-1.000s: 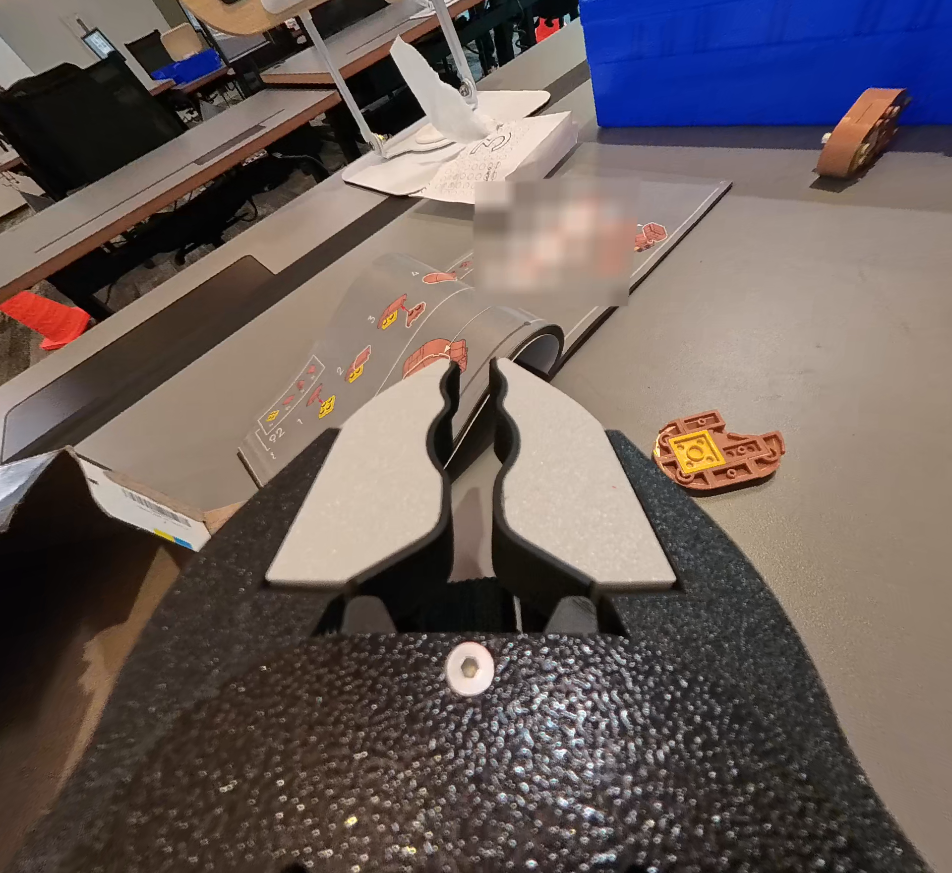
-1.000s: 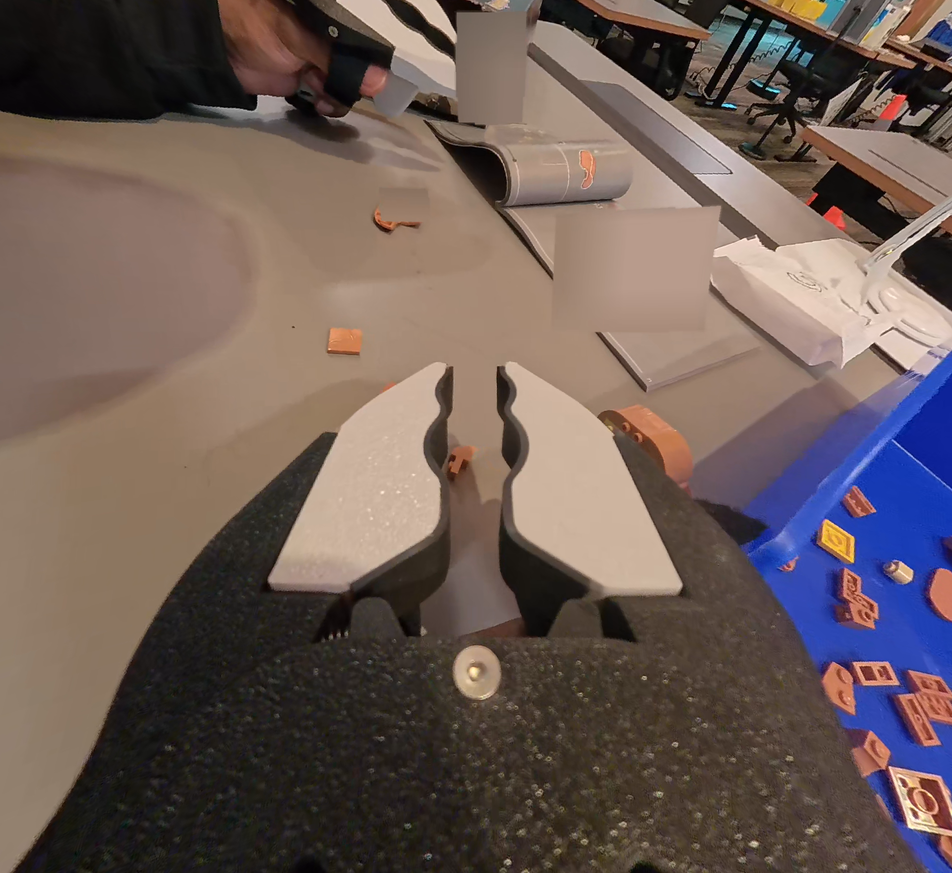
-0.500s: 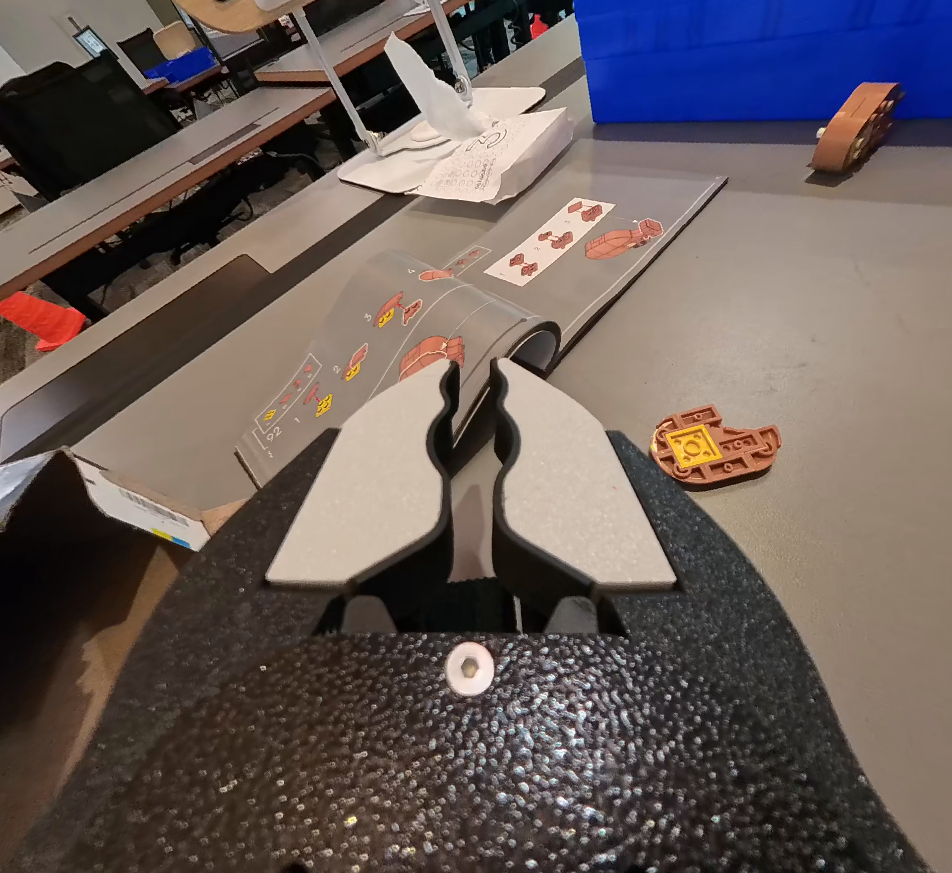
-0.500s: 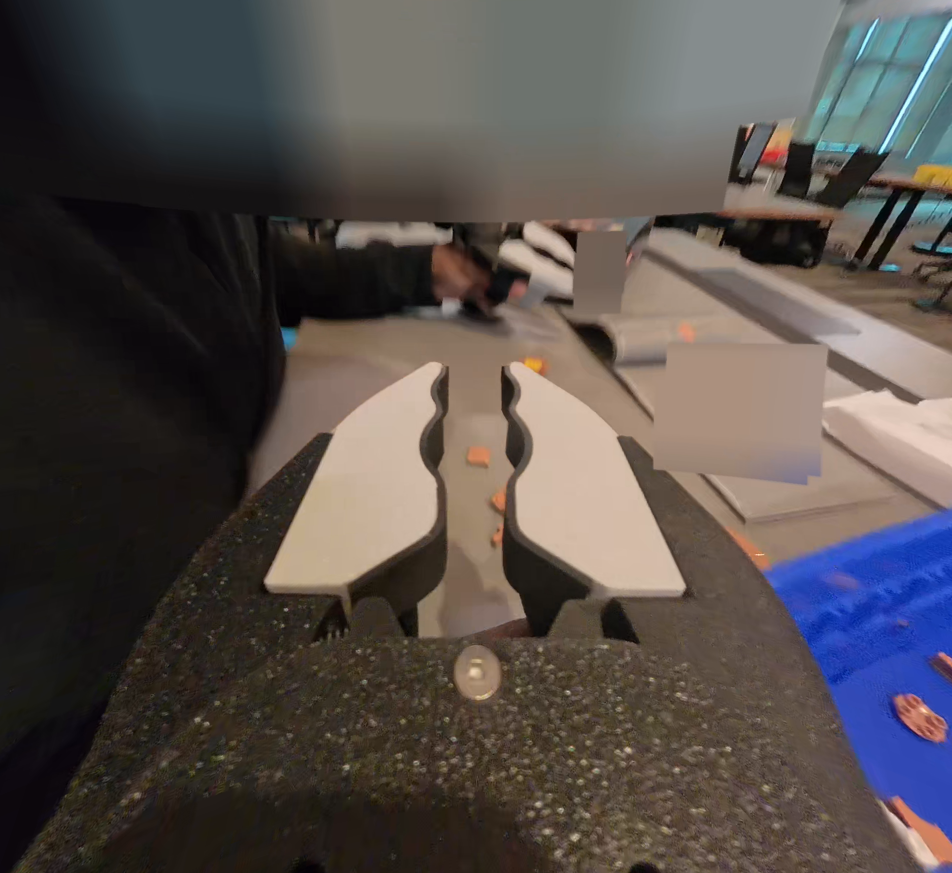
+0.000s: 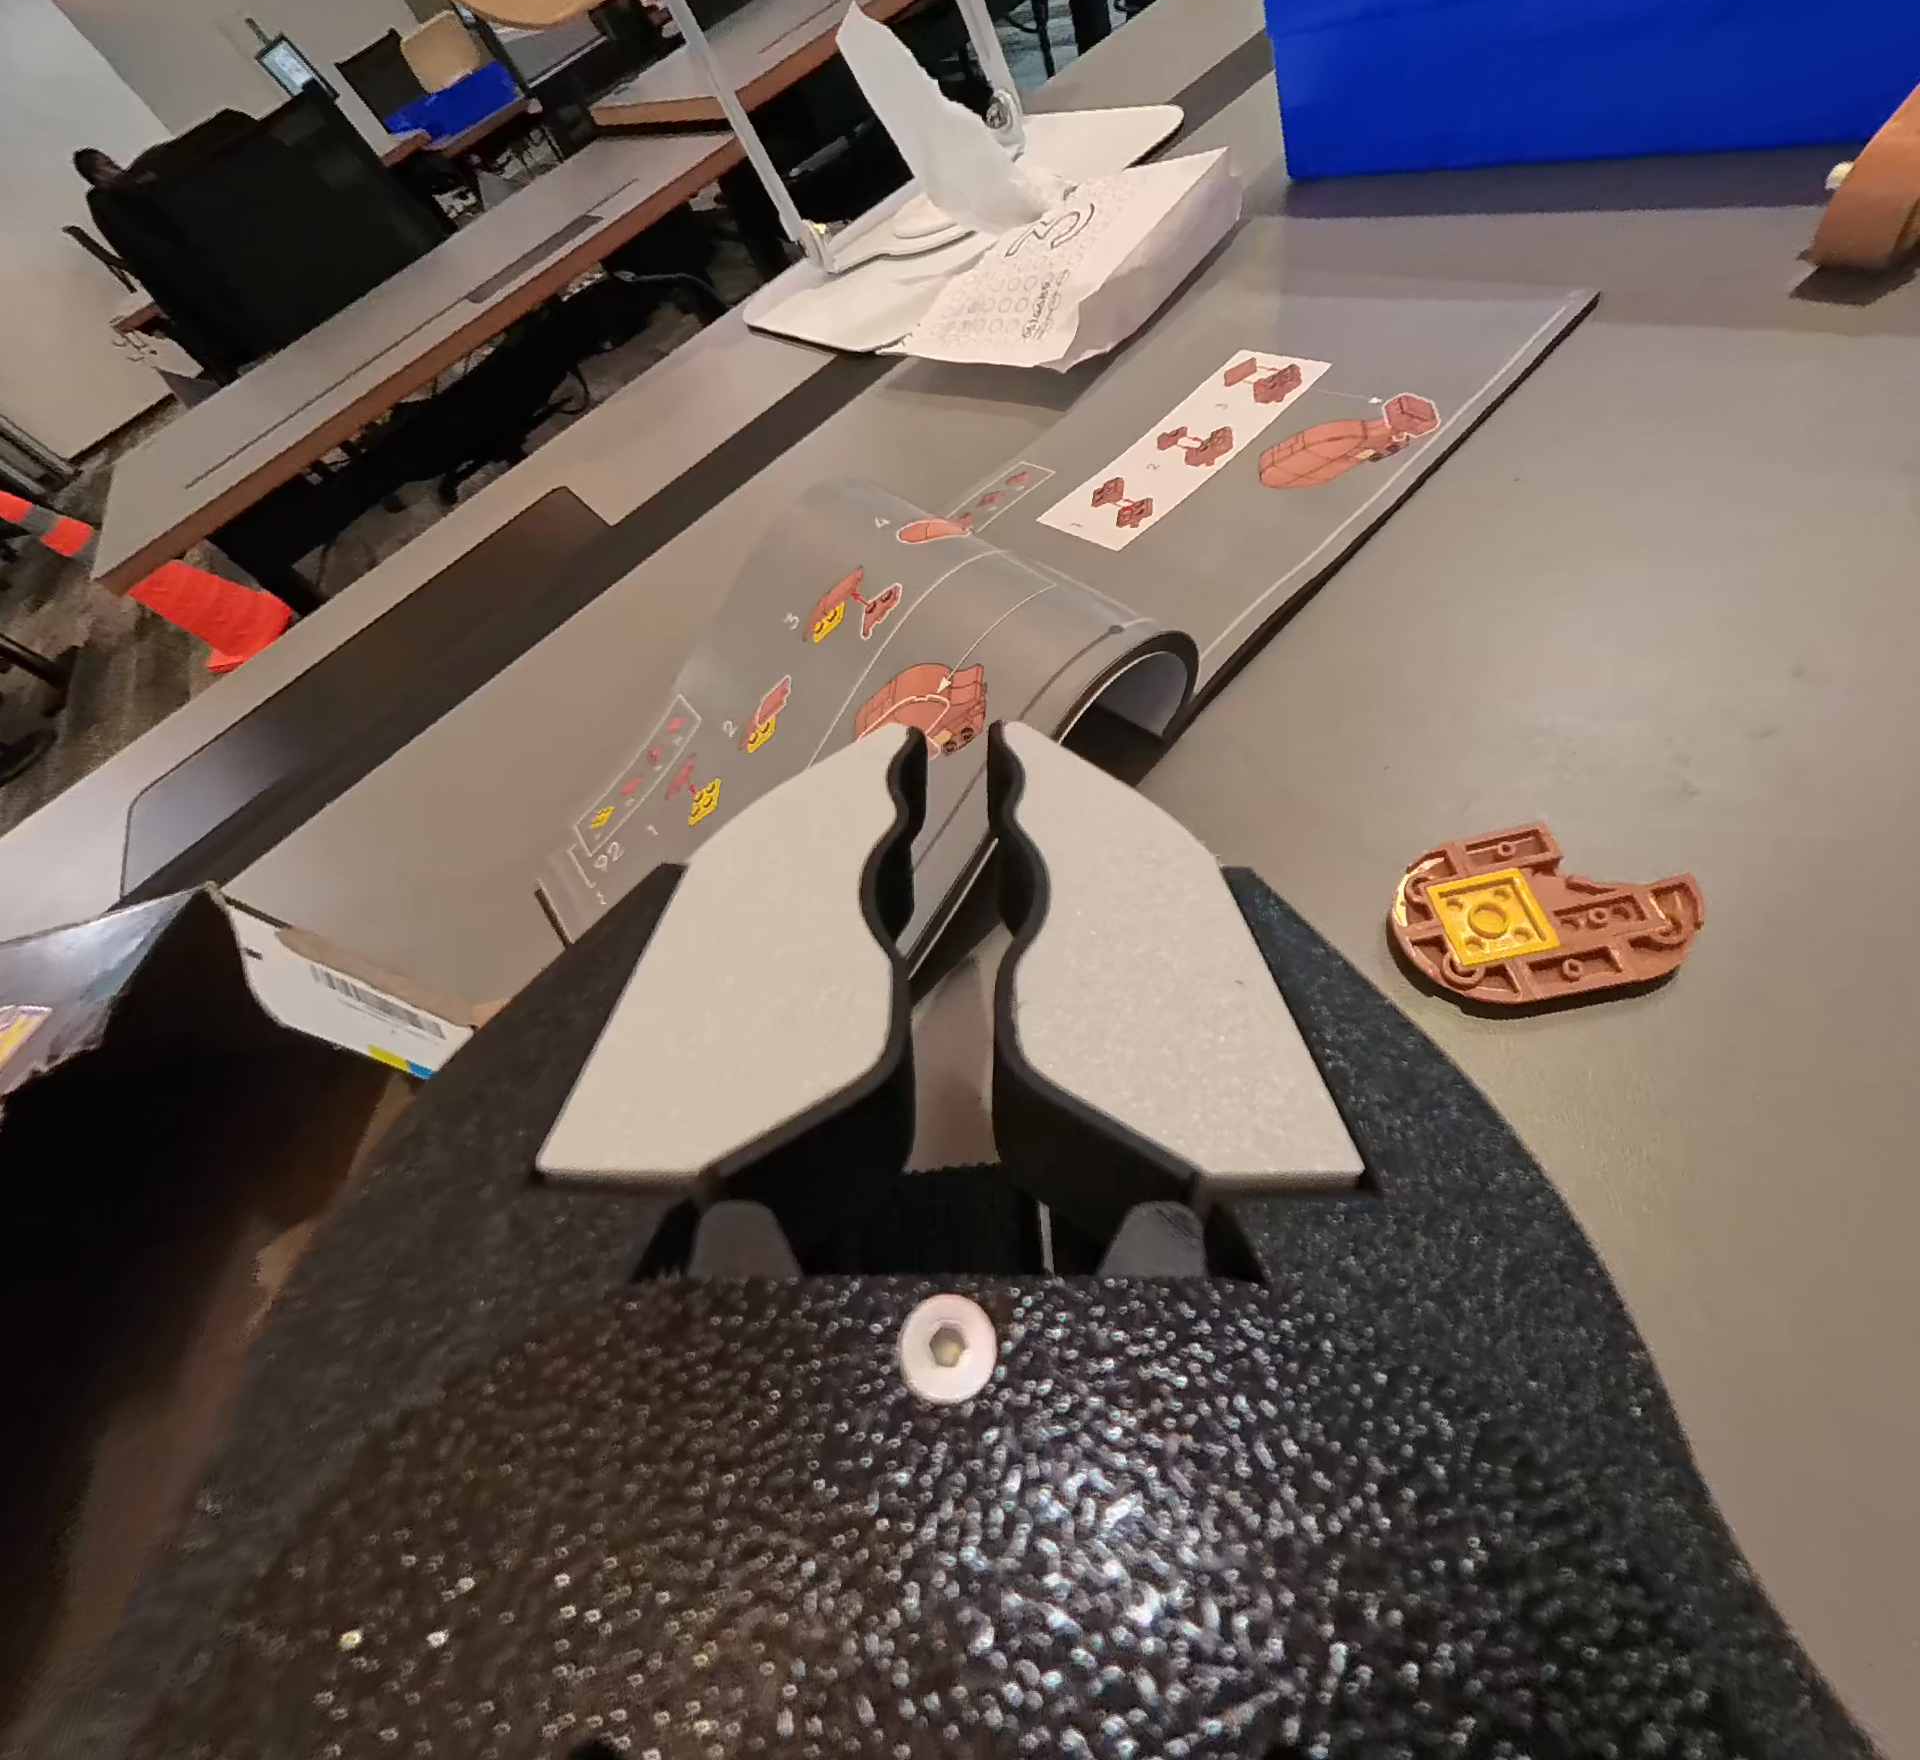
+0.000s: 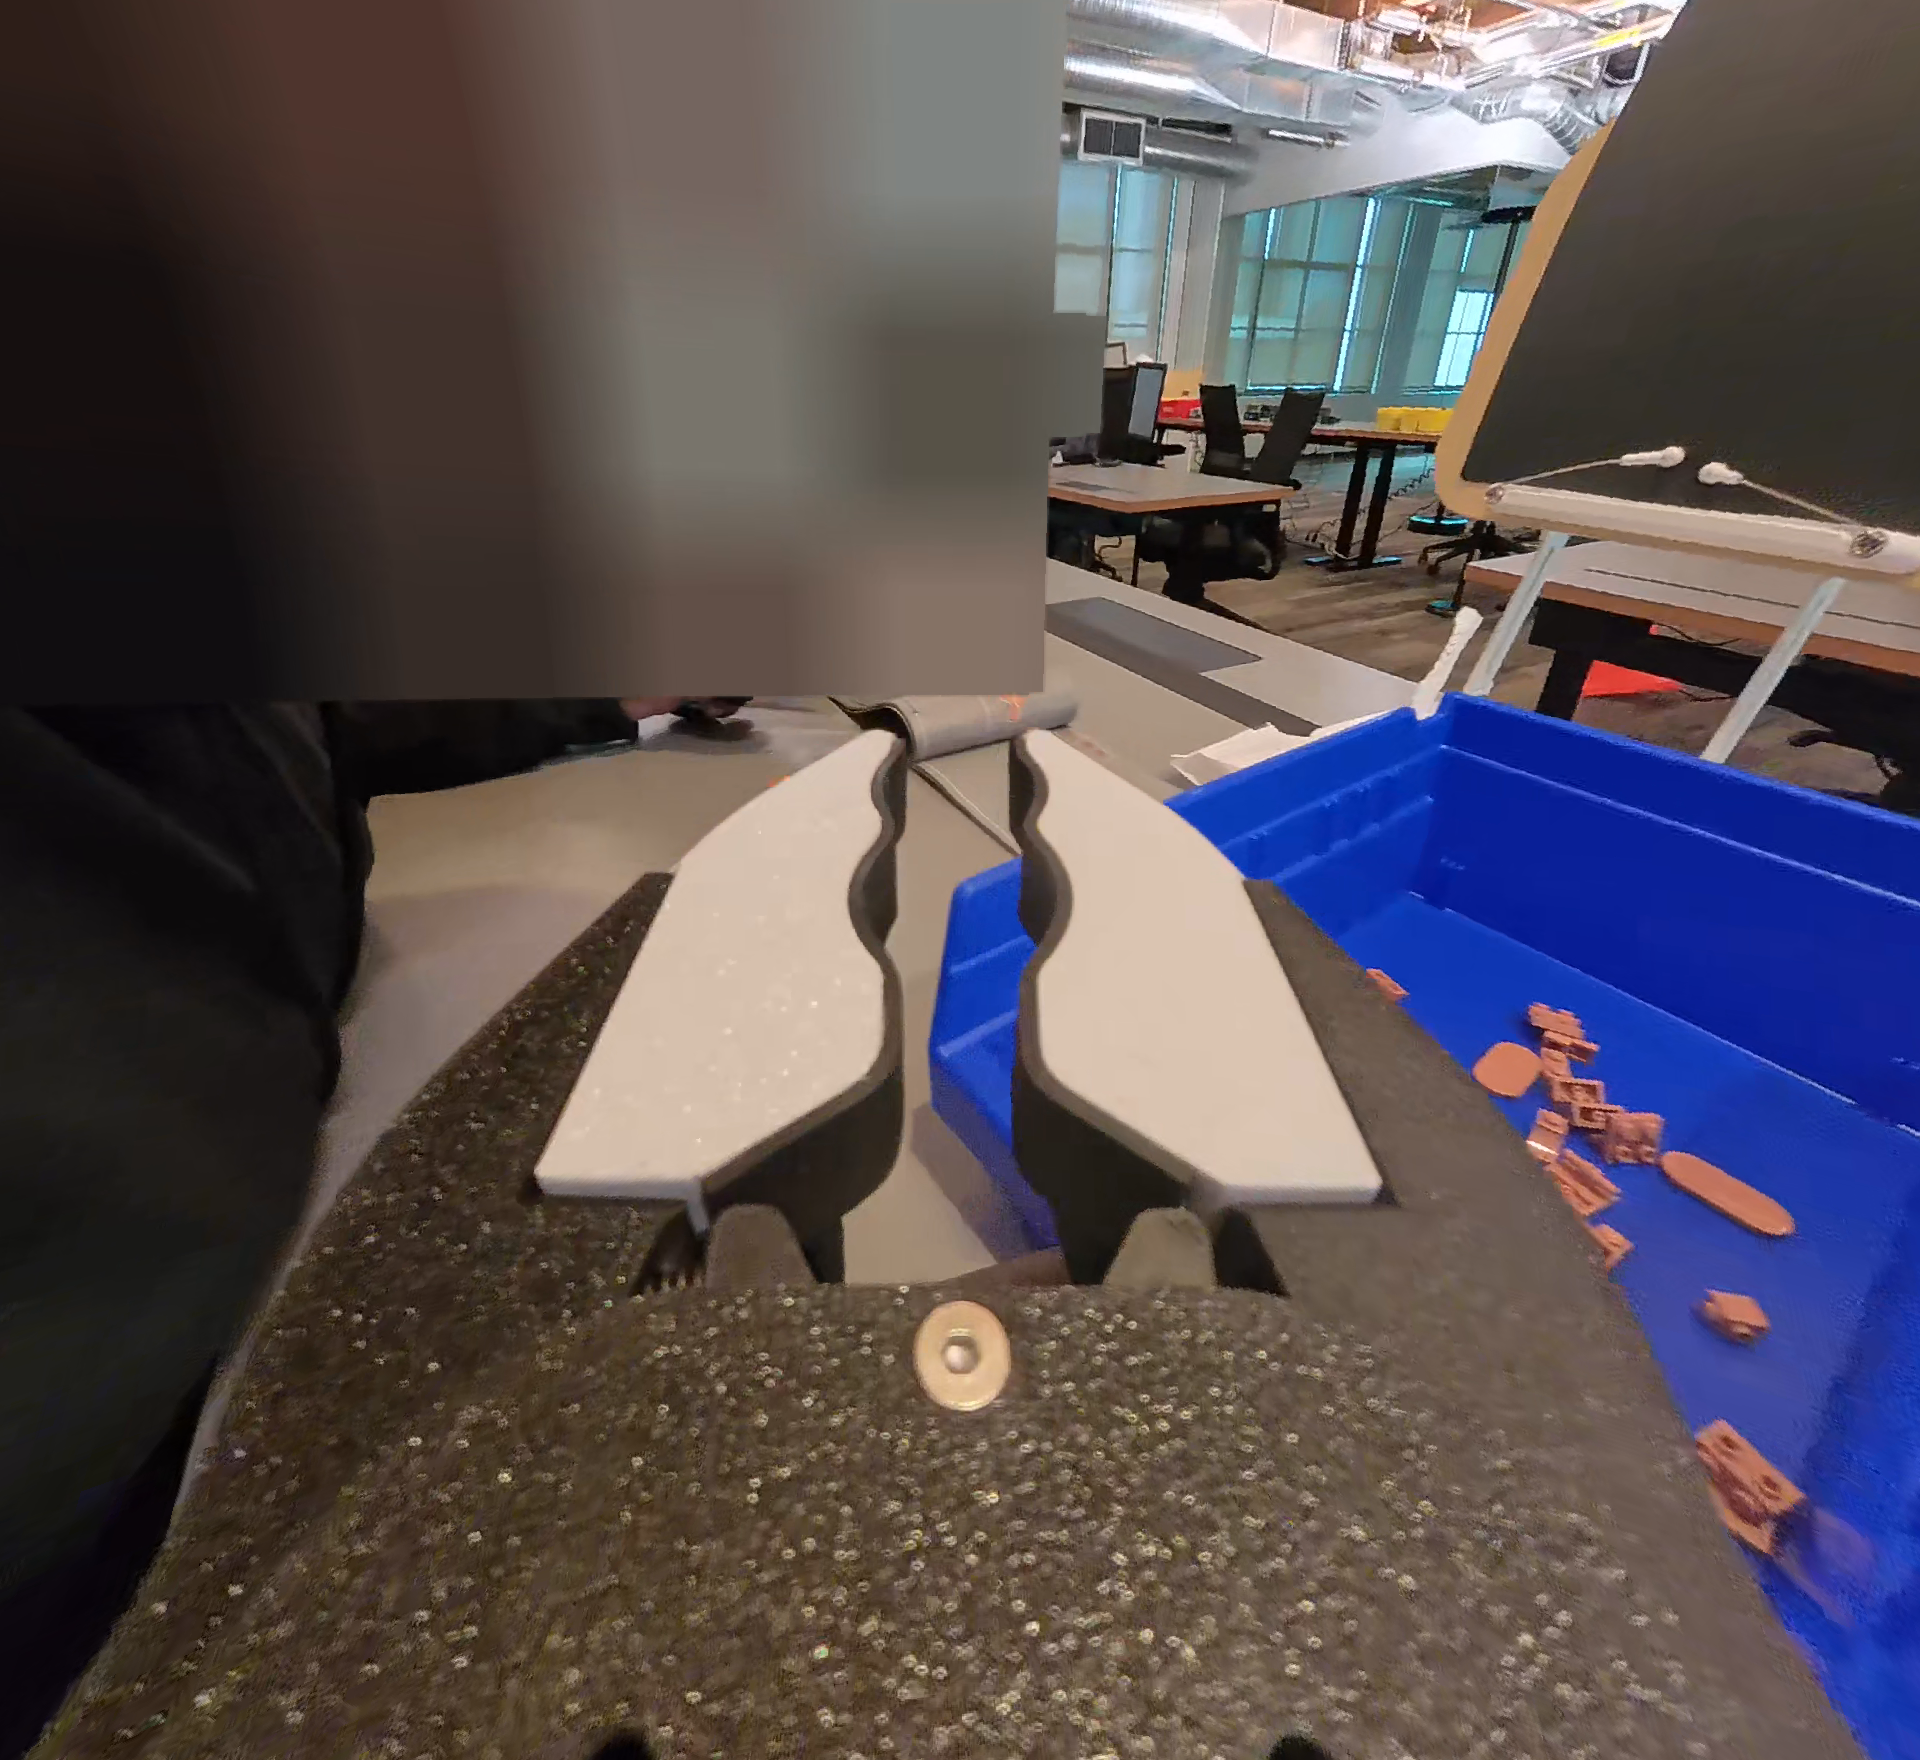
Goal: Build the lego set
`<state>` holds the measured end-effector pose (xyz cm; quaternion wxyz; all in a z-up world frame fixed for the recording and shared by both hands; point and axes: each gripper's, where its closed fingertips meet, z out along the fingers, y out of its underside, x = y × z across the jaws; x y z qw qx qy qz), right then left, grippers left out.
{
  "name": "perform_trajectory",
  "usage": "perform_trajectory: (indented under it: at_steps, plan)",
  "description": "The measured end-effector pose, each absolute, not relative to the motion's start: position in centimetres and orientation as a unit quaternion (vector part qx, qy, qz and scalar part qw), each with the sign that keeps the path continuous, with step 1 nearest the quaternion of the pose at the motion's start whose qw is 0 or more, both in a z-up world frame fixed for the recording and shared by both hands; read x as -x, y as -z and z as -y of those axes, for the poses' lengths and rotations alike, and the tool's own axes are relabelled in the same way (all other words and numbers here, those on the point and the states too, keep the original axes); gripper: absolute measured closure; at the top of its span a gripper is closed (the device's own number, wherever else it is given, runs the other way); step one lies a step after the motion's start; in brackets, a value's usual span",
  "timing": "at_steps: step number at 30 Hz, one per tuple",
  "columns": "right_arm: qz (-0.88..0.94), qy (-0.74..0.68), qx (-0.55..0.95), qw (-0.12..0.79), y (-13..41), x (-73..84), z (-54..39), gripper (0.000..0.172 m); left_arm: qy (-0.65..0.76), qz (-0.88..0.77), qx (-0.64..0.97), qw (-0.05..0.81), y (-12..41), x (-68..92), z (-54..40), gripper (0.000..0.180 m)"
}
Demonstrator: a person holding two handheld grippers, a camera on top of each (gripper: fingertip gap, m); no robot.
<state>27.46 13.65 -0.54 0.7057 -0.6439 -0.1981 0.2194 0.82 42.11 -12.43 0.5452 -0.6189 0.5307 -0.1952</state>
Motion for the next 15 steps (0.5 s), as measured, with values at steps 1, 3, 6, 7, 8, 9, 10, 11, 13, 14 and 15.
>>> perform_trajectory:
  at_steps: [1,3,6,7,8,9,10,11,13,14,15]
  plan:
    - [0.199,-0.214,0.646,0.705,0.4,-27.7,-13.8,0.154,0.192,-0.530,0.620,0.546,12.5,-0.8,-42.2,0.170]
    - [0.209,-0.168,0.674,0.688,-0.3,-28.9,-14.8,0.159,0.184,-0.527,0.623,0.548,12.5,-0.8,-42.4,0.170]
    - [0.276,-0.020,0.765,0.582,-0.9,-32.7,-18.3,0.162,0.175,-0.525,0.627,0.549,12.6,-0.8,-42.6,0.170]
    - [0.320,0.022,0.795,0.515,-0.3,-34.0,-19.7,0.162,0.175,-0.526,0.626,0.549,12.6,-0.8,-42.5,0.170]
    - [0.361,0.043,0.825,0.433,1.1,-35.4,-21.0,0.162,0.176,-0.526,0.625,0.549,12.6,-0.9,-42.5,0.170]
    - [0.396,0.037,0.851,0.344,2.9,-36.4,-22.0,0.162,0.176,-0.527,0.625,0.548,12.6,-0.9,-42.5,0.170]
    - [0.422,0.023,0.867,0.264,4.8,-37.2,-22.8,0.163,0.176,-0.527,0.626,0.547,12.6,-0.9,-42.5,0.170]
    - [0.442,0.019,0.874,0.201,6.6,-38.0,-23.8,0.164,0.176,-0.527,0.626,0.547,12.6,-0.9,-42.6,0.170]
    - [0.468,0.019,0.878,0.100,10.2,-39.4,-25.1,0.165,0.176,-0.524,0.625,0.550,12.5,-0.9,-42.6,0.170]
    - [0.474,0.027,0.877,0.069,11.6,-40.1,-25.7,0.165,0.177,-0.523,0.624,0.553,12.4,-0.8,-42.6,0.170]
    - [0.477,0.037,0.876,0.050,12.6,-40.6,-26.3,0.165,0.177,-0.522,0.622,0.556,12.4,-0.8,-42.5,0.170]
